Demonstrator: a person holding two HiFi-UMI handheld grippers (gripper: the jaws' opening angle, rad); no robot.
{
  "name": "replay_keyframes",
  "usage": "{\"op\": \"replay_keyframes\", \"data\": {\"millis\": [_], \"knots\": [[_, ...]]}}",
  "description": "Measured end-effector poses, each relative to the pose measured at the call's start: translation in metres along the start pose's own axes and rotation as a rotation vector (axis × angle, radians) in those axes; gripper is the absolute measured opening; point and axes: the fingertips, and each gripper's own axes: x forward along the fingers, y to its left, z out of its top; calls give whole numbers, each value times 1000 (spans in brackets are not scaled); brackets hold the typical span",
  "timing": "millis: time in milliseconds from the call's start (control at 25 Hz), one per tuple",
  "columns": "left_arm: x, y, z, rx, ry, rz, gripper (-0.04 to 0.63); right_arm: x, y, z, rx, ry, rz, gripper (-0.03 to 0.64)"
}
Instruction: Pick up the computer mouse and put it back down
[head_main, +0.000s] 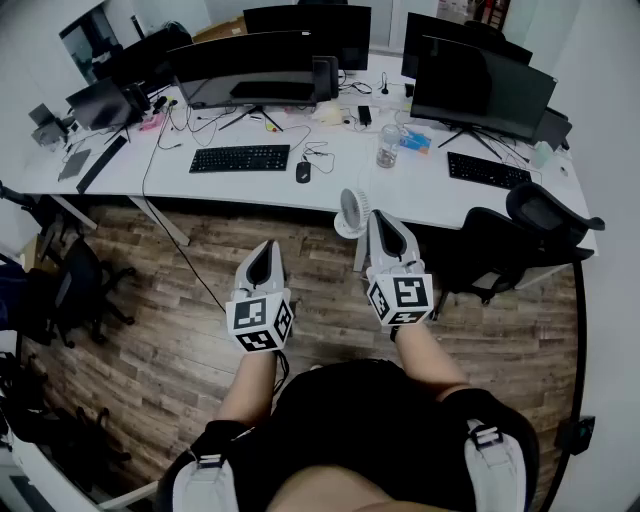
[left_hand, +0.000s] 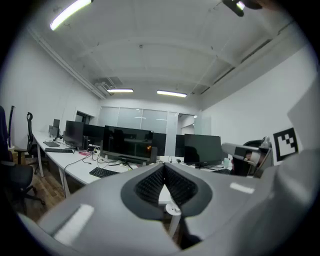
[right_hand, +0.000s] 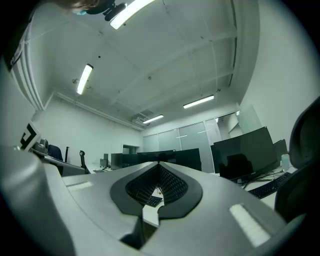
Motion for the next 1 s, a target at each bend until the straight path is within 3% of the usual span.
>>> {"op": "replay_keyframes", "data": {"millis": [640, 880, 1000], "knots": [[0, 31, -11, -9, 8, -80, 54, 0, 31, -8, -24, -17, -46, -3], [43, 53, -10, -55, 1, -78, 55, 46, 18, -25, -5, -16, -37, -3], [81, 62, -8, -39, 5, -73, 55, 83, 1, -34, 3, -16, -35, -3]]}}
